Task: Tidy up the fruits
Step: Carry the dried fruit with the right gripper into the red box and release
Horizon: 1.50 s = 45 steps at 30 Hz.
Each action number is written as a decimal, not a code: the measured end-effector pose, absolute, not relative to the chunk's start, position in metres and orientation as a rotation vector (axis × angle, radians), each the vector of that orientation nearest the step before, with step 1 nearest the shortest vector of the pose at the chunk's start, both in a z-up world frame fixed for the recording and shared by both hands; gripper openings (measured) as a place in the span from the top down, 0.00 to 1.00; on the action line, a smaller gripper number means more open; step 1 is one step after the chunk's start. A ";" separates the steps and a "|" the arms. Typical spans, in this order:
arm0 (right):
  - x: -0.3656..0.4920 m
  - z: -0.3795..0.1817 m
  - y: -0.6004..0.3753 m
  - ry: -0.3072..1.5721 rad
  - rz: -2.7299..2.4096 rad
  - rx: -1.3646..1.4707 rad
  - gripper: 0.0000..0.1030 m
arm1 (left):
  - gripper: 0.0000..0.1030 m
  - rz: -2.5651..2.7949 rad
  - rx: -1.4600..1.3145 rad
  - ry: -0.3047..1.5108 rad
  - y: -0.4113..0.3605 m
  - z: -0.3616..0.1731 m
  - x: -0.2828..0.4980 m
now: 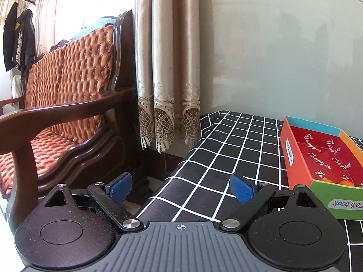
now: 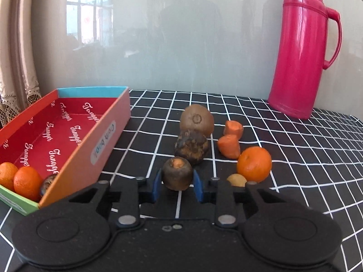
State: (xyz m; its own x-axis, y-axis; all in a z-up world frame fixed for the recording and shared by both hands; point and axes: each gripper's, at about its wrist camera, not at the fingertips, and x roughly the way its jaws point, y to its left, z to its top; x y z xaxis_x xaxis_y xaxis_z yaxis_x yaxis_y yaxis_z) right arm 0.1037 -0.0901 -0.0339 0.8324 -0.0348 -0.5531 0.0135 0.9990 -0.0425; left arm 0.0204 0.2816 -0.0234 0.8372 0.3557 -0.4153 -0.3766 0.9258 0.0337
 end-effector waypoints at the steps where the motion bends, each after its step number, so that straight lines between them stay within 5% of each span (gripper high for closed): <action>1: 0.103 -0.033 -0.088 0.585 -0.024 -0.038 0.72 | 0.10 0.389 -0.051 0.431 0.283 -0.023 0.019; 19: 0.076 0.003 -0.043 0.392 0.080 -0.060 0.72 | 0.10 0.434 -0.088 0.433 0.311 -0.024 0.003; 45: 0.075 -0.011 0.001 0.433 0.166 -0.088 0.72 | 0.10 0.444 -0.094 0.443 0.320 -0.027 0.001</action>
